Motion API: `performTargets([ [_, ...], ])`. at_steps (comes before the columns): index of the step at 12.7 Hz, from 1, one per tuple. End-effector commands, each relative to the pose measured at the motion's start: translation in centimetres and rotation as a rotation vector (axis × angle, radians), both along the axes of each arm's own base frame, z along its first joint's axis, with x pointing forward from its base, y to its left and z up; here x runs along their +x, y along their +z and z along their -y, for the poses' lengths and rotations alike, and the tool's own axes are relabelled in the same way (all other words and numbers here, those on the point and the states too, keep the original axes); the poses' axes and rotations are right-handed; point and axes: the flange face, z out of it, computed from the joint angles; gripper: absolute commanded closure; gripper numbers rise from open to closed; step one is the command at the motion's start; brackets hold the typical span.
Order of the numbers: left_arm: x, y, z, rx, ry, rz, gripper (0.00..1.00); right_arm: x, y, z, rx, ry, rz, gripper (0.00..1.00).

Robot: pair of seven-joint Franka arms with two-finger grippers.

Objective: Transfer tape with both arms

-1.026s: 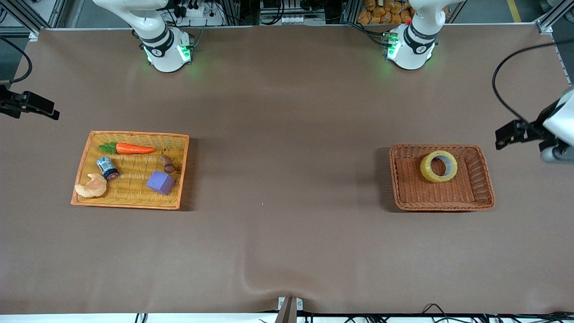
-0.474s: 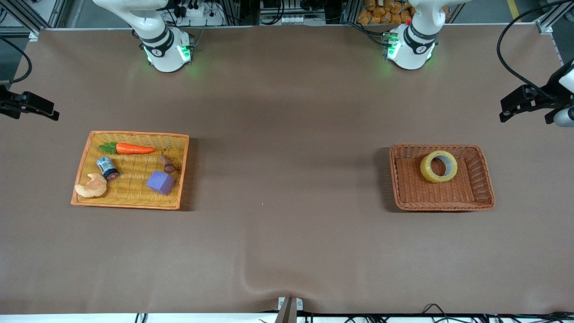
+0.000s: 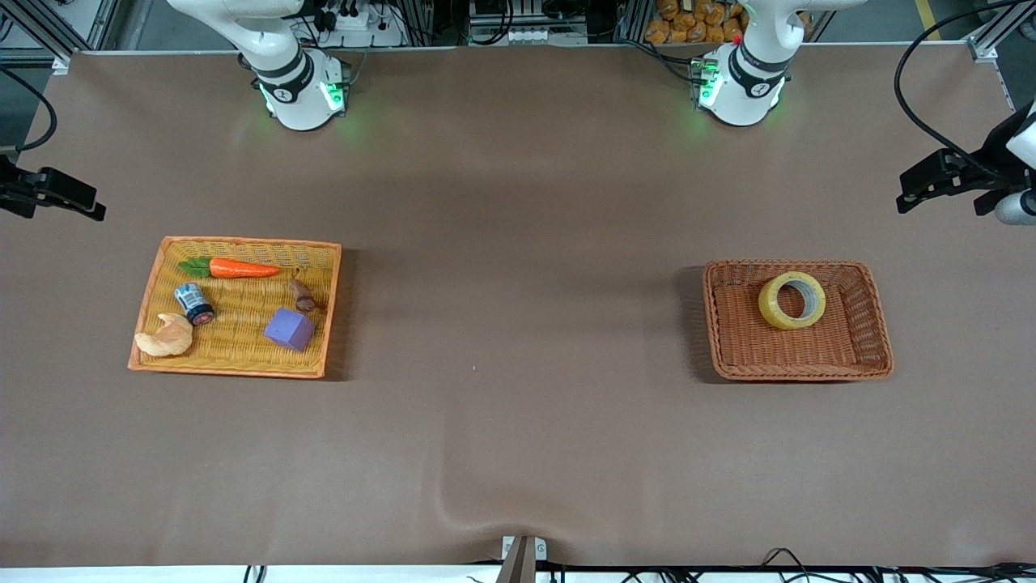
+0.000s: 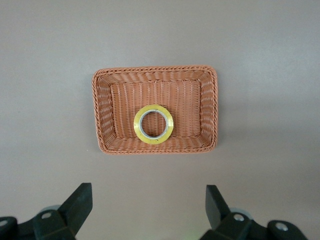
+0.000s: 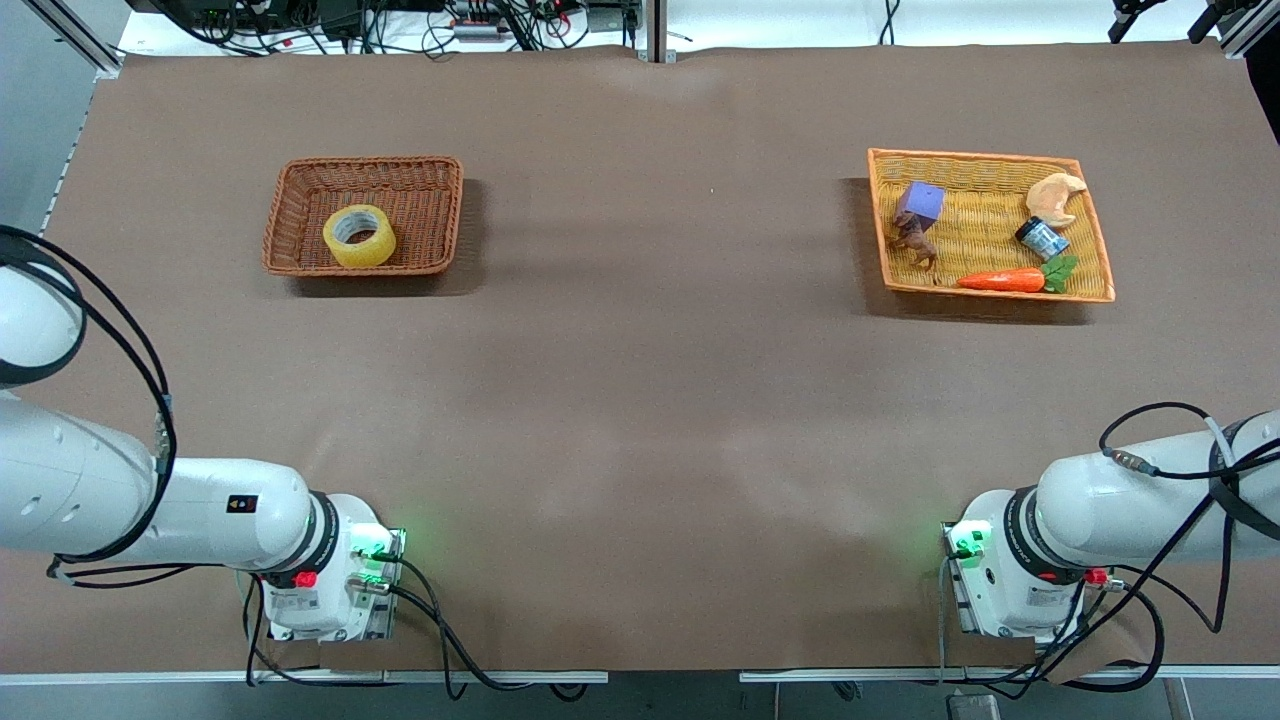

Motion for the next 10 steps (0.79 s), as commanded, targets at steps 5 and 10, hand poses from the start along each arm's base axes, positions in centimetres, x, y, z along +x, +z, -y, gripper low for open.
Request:
performTargets([
  [5,-0.93,0.74,-0.11,-0.021,-0.004,0.004,0.0,0.03,0.14,0.1,0.0,0.007,0.001,0.0],
  [10,-1.11,0.74,-0.11,-0.02,0.002,-0.01,0.0,0.03,0.06,-0.1,0.023,-0.024,0.0,0.0],
])
